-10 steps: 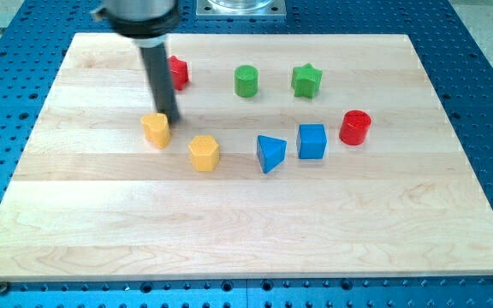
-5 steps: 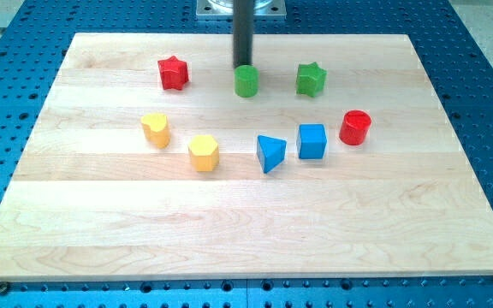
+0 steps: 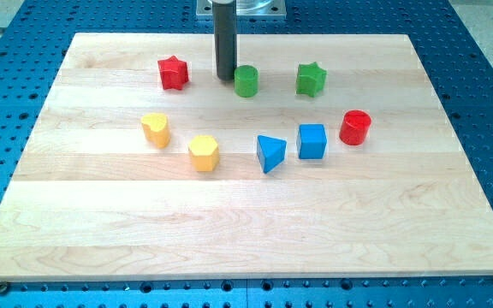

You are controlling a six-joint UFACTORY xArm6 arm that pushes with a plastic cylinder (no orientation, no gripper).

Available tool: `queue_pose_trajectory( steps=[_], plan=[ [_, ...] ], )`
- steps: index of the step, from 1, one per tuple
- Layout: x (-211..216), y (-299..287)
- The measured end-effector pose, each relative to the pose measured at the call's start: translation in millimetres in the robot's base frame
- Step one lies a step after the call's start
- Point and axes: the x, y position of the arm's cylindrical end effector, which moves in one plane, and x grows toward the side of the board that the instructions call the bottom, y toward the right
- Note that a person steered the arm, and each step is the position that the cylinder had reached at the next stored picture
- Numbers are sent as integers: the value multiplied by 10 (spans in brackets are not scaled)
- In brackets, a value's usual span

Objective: Push the green circle left below the green star

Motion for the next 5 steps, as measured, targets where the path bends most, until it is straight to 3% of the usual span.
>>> queue_pose_trajectory(
  steps=[2,5],
  plan=[
    [-50,158],
    [21,923]
  ],
)
